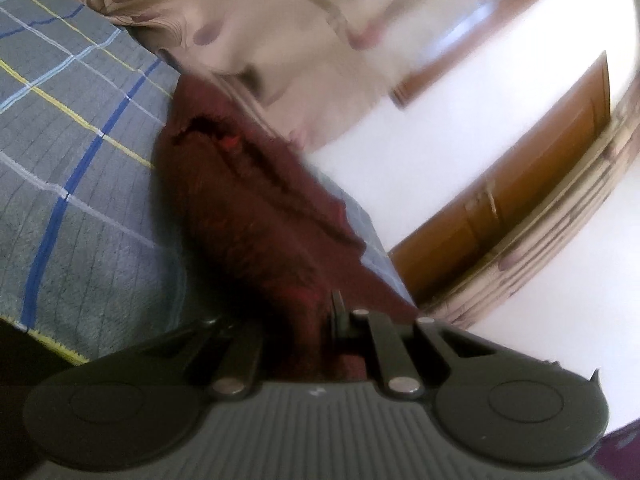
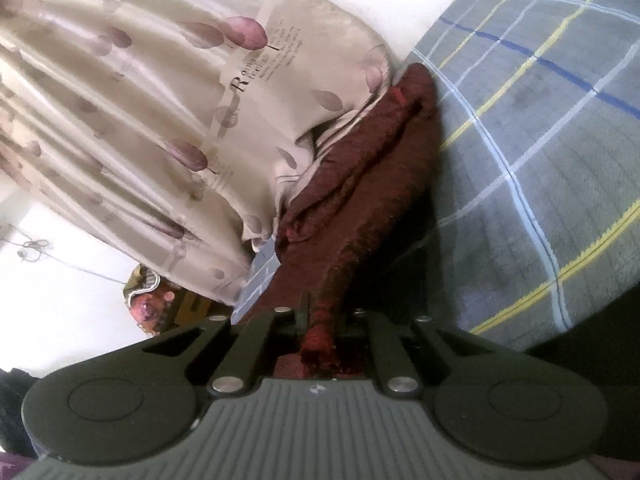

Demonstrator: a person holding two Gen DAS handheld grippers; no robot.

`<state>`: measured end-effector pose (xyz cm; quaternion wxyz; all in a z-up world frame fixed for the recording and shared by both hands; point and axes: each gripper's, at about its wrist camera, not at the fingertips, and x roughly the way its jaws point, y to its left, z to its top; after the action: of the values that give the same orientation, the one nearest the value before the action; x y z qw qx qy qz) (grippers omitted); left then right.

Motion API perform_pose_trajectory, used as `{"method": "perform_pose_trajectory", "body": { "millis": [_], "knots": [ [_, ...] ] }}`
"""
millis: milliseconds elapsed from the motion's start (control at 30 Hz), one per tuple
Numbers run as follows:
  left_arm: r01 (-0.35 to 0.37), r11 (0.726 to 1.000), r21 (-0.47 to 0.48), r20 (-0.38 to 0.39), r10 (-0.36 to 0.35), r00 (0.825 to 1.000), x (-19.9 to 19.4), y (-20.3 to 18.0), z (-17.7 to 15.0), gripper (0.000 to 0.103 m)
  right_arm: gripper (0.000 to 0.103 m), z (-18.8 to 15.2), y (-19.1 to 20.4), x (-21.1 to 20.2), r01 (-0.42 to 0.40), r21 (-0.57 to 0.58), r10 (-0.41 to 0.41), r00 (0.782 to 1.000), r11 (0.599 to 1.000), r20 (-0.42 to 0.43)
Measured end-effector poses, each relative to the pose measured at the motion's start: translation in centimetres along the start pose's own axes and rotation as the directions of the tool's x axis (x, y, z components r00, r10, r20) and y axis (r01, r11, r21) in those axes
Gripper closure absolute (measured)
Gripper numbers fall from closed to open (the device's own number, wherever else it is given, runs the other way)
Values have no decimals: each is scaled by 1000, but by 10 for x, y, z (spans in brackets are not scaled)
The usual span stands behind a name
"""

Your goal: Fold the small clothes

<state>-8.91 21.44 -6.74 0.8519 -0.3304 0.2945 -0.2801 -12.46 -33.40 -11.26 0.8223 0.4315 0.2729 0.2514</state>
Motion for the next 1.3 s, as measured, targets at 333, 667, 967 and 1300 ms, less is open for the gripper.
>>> {"method": "perform_pose_trajectory", "body": {
  "millis": [333, 667, 967, 1300],
  "knots": [
    [31, 999, -27, 111, -28, 993, 30, -25, 58, 92, 90, 60, 24, 17, -90, -34, 92, 995, 995, 46],
    [-12, 999, -30, 190, 17, 982, 102, -15, 134, 92, 90, 163, 25, 80, -75, -69, 81, 993, 995, 85],
    [-117, 990, -78, 189, 130, 973, 183, 23, 184, 92, 90, 221, -19, 172, 16, -13, -15, 995, 1000, 96],
    [-177, 981, -80, 151, 187, 971, 236, 61, 201, 77, 89, 244, -81, 249, 83, 109, -91, 993, 991, 76]
  ]
}}
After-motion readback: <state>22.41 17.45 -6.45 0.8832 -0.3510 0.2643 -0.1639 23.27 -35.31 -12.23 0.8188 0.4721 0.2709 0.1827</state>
